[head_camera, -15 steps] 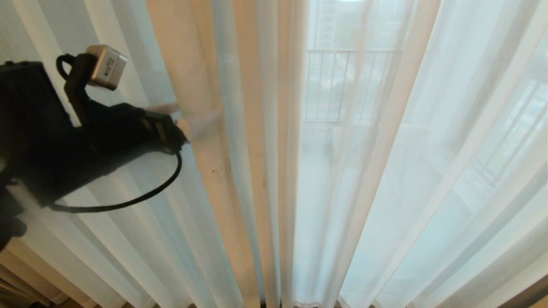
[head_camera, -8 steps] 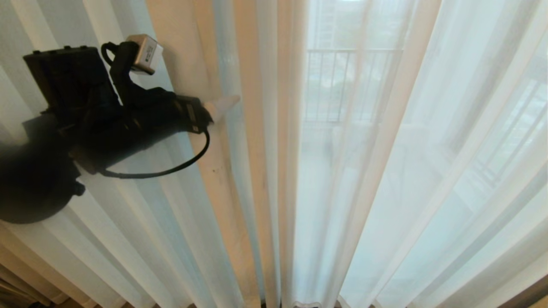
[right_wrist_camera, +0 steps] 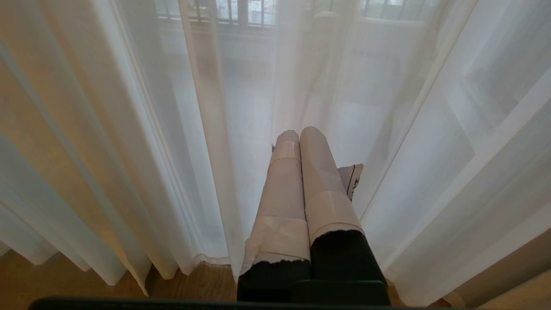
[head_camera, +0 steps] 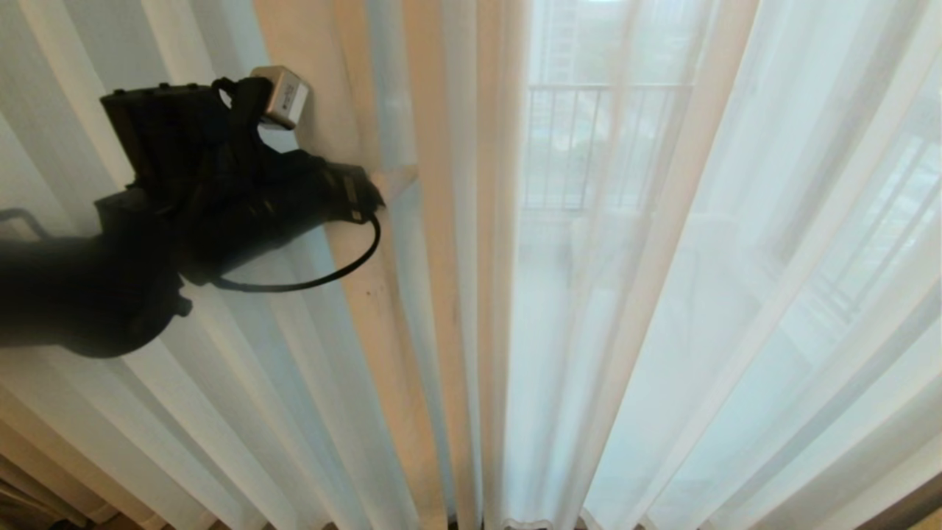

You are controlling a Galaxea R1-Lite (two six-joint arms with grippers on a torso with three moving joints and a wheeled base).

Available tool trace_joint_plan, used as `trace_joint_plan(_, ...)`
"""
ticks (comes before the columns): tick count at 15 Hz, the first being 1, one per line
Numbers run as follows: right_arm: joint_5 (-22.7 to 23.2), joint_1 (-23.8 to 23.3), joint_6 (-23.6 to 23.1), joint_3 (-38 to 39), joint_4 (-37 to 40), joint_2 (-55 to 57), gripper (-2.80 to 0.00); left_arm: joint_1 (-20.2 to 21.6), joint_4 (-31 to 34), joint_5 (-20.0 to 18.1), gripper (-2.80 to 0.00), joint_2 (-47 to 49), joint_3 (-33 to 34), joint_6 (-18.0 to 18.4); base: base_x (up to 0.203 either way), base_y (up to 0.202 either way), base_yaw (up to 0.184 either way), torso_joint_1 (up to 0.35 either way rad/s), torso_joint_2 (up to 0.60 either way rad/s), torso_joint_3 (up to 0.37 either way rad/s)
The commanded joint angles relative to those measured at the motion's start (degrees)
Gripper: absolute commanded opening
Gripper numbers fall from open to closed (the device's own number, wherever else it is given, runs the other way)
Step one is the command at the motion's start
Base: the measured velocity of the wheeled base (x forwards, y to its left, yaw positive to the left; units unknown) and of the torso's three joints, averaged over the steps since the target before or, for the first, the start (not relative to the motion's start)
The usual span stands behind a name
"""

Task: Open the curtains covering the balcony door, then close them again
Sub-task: Pull the inner curtains open on both sides

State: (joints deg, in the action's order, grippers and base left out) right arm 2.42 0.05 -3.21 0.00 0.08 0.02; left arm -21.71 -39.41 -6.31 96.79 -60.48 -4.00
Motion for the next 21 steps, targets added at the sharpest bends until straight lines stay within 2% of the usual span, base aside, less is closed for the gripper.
trace_joint_plan(1,0.0,0.0,-0.1,0.0,0.0,0.0,-2.80,0.0,-0.2,-0.1,0.00,1.9,-1.5,0.0,0.000,0.000,0.000,0.000,0.00,0.000)
trace_joint_plan(7,0.0,0.0,0.0,0.0,0.0,0.0,-2.80,-0.5,-0.2,-0.1,0.00,4.7,-5.1,0.3,0.000,0.000,0.000,0.000,0.00,0.000)
trace_joint_plan(8,0.0,0.0,0.0,0.0,0.0,0.0,-2.80,-0.8,-0.2,-0.1,-2.80,4.9,-5.0,0.4,0.000,0.000,0.000,0.000,0.00,0.000)
trace_joint_plan(13,0.0,0.0,0.0,0.0,0.0,0.0,-2.80,-1.2,-0.2,0.4,-2.80,4.6,-4.6,0.2,0.000,0.000,0.000,0.000,0.00,0.000)
trace_joint_plan(15,0.0,0.0,0.0,0.0,0.0,0.0,-2.80,-1.1,-0.3,2.2,-2.80,4.6,-4.7,0.2,0.000,0.000,0.000,0.000,0.00,0.000)
trace_joint_plan(21,0.0,0.0,0.0,0.0,0.0,0.0,-2.80,-1.0,-0.3,3.7,-2.80,3.4,-4.7,0.2,0.000,0.000,0.000,0.000,0.00,0.000)
